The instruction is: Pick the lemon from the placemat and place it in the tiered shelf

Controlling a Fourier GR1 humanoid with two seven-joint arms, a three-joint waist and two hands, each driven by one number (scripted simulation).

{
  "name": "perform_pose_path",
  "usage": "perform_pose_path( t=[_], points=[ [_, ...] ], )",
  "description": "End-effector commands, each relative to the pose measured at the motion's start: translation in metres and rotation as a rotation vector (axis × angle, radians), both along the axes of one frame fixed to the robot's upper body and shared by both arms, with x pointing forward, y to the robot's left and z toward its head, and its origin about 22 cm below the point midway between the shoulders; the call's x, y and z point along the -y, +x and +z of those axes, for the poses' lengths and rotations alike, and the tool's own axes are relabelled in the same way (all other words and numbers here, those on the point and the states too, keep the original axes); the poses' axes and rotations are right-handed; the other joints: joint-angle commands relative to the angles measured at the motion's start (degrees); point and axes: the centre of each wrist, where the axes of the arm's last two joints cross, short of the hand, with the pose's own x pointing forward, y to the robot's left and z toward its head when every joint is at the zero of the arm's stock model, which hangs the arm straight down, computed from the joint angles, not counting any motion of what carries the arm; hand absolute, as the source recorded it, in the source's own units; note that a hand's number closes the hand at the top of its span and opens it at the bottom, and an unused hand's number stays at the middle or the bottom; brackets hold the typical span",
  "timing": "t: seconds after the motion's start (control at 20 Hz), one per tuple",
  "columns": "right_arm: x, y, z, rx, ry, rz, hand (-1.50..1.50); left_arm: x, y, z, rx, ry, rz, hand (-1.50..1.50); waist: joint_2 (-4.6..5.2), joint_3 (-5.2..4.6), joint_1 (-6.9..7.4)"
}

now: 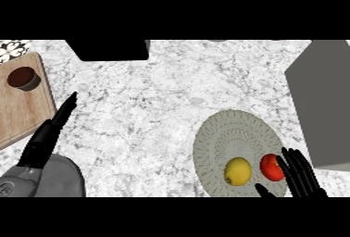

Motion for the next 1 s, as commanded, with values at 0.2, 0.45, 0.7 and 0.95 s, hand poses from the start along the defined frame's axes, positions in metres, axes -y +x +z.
perform_pose_path(
  t=[0.2, 0.45, 0.7, 0.95],
  points=[
    [-0.014, -0.03, -0.005, -0.112, -0.169, -0.219, -1.5, 0.004, 0.004, 0.004, 0.008, 0.004, -0.004, 0.0, 0.42, -0.16, 0.28],
    [-0.031, -0.015, 0.016, -0.251, -0.237, -0.363, -1.5, 0.003, 0.0, -0.002, 0.007, -0.006, -0.034, 0.0, 0.68, -0.16, 1.55],
    [-0.084, -0.005, 0.043, -0.291, -0.307, -0.49, -1.5, 0.004, 0.003, -0.002, -0.012, -0.016, -0.037, 0.0, 0.36, 0.27, 1.64],
    [-0.136, 0.007, 0.066, -0.318, -0.36, -0.52, -1.5, 0.011, 0.009, 0.005, 0.012, -0.008, -0.036, 0.0, 0.21, 0.5, 1.95]
  ],
)
